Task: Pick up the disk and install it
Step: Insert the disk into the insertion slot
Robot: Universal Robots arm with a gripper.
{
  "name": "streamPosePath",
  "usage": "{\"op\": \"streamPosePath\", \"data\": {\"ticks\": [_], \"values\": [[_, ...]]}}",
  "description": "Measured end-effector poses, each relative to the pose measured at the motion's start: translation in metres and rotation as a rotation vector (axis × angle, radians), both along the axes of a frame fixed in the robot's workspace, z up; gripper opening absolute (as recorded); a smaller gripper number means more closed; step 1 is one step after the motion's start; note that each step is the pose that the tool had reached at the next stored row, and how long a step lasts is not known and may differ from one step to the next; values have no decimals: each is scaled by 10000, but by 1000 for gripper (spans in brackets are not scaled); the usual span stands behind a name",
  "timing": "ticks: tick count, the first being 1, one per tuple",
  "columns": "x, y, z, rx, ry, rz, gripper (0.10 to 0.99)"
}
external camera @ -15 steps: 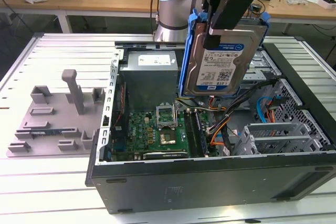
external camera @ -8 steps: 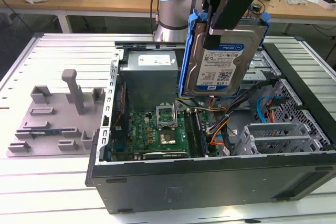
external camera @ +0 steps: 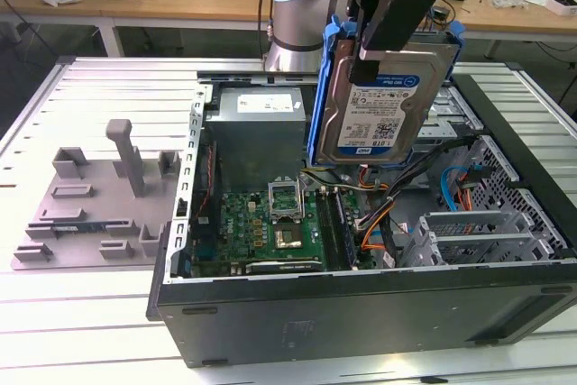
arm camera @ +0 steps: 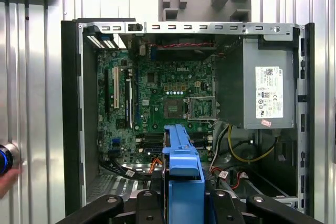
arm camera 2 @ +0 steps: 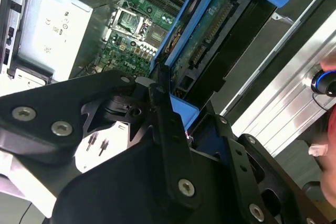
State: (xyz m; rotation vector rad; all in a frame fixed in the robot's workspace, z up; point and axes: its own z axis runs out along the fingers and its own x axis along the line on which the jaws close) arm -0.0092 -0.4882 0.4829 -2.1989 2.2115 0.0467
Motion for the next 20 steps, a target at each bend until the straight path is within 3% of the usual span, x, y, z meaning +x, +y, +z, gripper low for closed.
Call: {"op": "streamPosePath", "data": {"ticks": [7, 12, 18, 20], "values": [[2, -2, 0, 0, 0, 0, 365], [12, -143, -2, -12, 3, 0, 365], [16, -147, -3, -13, 3, 2, 365], [73, -196, -2, -14, 4, 0, 365]]}}
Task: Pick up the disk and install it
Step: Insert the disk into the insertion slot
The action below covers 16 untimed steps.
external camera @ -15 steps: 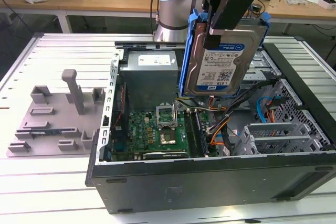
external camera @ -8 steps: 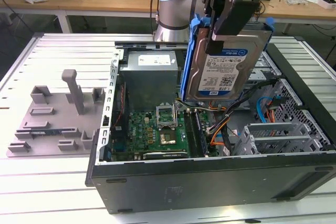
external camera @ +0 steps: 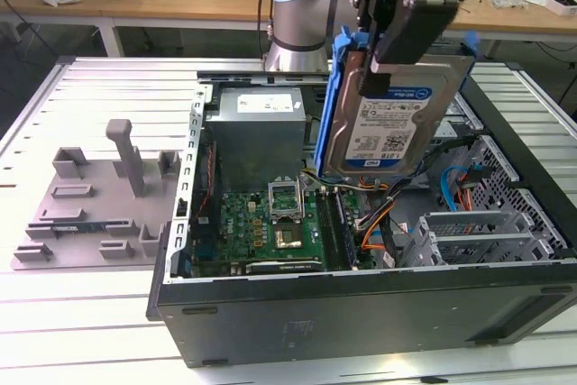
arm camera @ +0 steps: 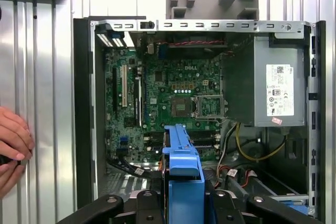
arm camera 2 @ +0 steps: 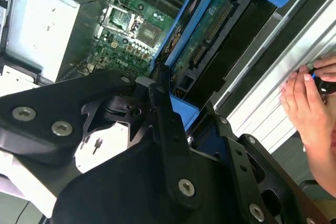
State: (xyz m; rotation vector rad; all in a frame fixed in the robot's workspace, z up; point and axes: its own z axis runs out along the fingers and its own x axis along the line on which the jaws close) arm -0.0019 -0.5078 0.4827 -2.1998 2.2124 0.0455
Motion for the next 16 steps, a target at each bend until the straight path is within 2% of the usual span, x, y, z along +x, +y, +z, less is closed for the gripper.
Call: {"op": "streamPosePath", "data": {"ticks": [2, 3, 4, 6, 9, 11, 16], "values": [[45, -58, -1, 1, 0, -1, 365], [94, -114, -4, 1, 0, 0, 365], [138, -138, -6, 2, 0, 1, 365], [204, -160, -8, 1, -1, -1, 365], [378, -201, -9, 1, 0, 0, 365], [526, -239, -10, 1, 0, 0, 365], [703, -282, -16, 3, -1, -1, 365]]}}
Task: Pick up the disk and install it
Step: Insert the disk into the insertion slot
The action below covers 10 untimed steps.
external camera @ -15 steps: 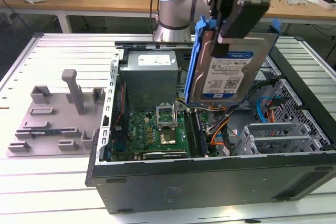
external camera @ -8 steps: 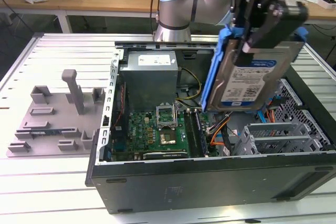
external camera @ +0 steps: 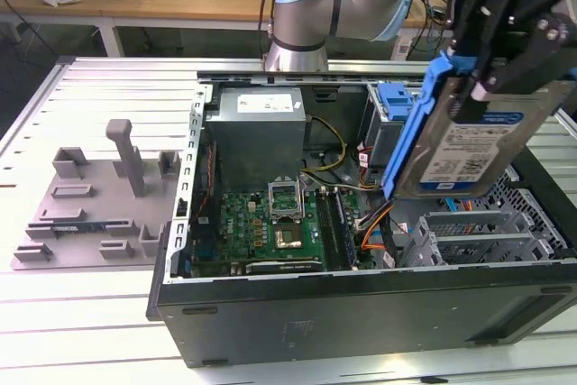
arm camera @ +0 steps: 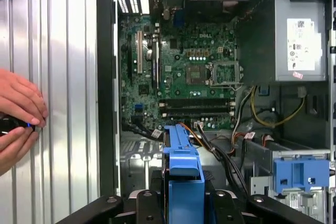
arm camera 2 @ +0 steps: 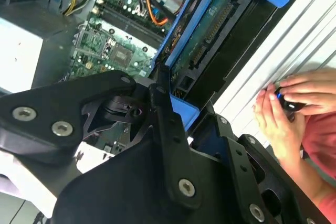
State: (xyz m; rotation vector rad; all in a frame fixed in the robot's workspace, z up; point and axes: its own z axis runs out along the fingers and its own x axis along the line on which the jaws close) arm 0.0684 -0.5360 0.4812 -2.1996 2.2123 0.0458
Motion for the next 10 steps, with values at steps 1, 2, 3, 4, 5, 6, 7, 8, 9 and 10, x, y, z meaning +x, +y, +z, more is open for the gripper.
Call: {"op": "streamPosePath", "data": {"ticks": [1, 2, 3, 4, 5, 6, 7, 8, 9, 10], "values": [[35, -1, -1, -2, 0, 1, 365], [75, -3, -2, -1, 0, 3, 365], [132, -3, -4, -1, 0, 4, 365], [188, -3, -7, -2, 1, 22, 365], [251, -3, -10, -2, 0, 45, 365], [280, -3, -11, -2, 0, 53, 365], [309, -3, -12, -2, 1, 60, 365], [359, -3, -15, -1, 0, 75, 365], [386, -3, -16, -2, 0, 84, 365], [410, -3, -18, -2, 0, 93, 365]]}}
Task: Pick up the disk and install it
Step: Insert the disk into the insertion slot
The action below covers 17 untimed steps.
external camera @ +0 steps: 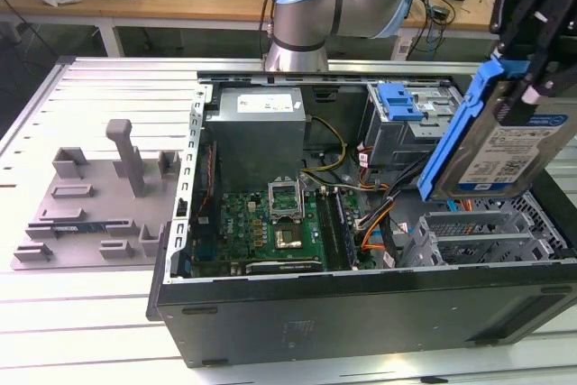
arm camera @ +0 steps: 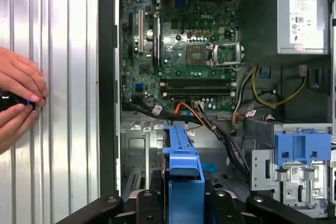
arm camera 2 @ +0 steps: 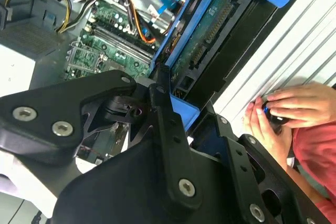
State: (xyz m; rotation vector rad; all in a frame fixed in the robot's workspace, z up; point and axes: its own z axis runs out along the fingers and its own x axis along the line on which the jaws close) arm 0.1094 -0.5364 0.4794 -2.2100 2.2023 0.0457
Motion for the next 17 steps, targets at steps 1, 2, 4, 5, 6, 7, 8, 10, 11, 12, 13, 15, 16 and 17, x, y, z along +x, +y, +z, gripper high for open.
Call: {"op": "streamPosePath", "data": {"ticks": [1, 2, 4, 5, 6, 7, 8, 10, 11, 12, 13, 15, 16, 17], "values": [[47, 0, -4, 0, 0, 17, 365], [81, 0, -8, 2, 0, 29, 365], [94, 0, -9, -3, 0, 33, 365], [95, 0, -9, -2, 2, 34, 365], [95, 0, -9, -2, 4, 34, 365], [95, -5, -10, -2, 3, 34, 365], [95, -12, -11, -2, 4, 34, 365], [95, -29, -15, -2, 4, 34, 365], [95, -34, -17, -2, 4, 34, 365], [95, -39, -20, 0, 3, 34, 365], [95, -42, -23, -1, 4, 34, 365], [95, -49, -30, -3, 4, 34, 365], [95, -51, -32, -3, 3, 34, 365], [94, -55, -37, -1, 4, 33, 365]]}}
